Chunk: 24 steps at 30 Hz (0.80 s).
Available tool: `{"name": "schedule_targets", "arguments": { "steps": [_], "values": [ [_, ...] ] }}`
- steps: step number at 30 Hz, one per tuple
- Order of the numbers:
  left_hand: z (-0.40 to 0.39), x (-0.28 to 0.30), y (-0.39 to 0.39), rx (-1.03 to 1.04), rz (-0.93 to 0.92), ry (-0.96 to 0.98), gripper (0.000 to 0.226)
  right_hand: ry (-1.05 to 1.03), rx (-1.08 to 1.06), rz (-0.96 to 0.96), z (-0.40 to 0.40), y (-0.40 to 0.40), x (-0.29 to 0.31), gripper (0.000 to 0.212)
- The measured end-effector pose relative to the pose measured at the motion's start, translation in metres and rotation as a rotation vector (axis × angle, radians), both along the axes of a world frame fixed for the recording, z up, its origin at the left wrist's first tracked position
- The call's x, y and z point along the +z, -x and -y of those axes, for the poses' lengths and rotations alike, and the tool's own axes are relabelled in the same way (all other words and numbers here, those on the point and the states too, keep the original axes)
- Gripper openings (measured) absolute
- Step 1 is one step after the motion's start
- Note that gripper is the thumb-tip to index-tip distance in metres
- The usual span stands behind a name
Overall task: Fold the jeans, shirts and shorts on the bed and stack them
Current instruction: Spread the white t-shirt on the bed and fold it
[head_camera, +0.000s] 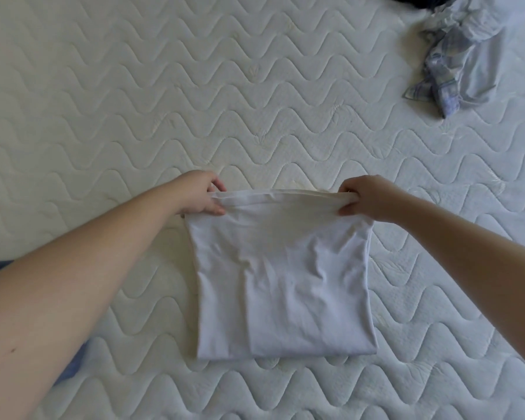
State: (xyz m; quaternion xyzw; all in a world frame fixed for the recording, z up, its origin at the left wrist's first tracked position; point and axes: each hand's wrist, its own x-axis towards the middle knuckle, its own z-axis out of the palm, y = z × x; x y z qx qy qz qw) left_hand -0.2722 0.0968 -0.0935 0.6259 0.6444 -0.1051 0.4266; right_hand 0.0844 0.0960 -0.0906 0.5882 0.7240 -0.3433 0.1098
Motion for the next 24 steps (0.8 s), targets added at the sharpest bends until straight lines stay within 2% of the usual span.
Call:
{"name": "schedule_targets", "arguments": {
  "steps": [3,10,13,16,20,24],
  "values": [
    [0.014,0.03,0.003,-0.157,-0.057,-0.011,0.013,-0.011,-0.024,-0.051,0.014,-0.005,0.027,0.016],
    [0.006,0.142,0.003,-0.049,0.011,-0.217,0.011,-0.148,-0.065,-0.119,0.006,-0.007,0.127,0.011],
    [-0.006,0.189,0.003,-0.046,0.011,-0.398,0.011,-0.293,-0.082,-0.142,-0.01,-0.005,0.168,0.006],
    [-0.01,0.226,0.006,-0.026,-0.004,-0.558,0.013,-0.457,-0.078,-0.151,-0.021,-0.003,0.203,0.009],
    [0.008,0.224,0.001,-0.09,-0.06,-0.714,0.011,-0.562,-0.041,-0.075,-0.006,0.004,0.202,0.016],
    [0.042,0.168,-0.007,-0.208,-0.092,-0.804,0.019,-0.688,0.075,-0.029,0.026,0.009,0.148,0.018]
  ]
}}
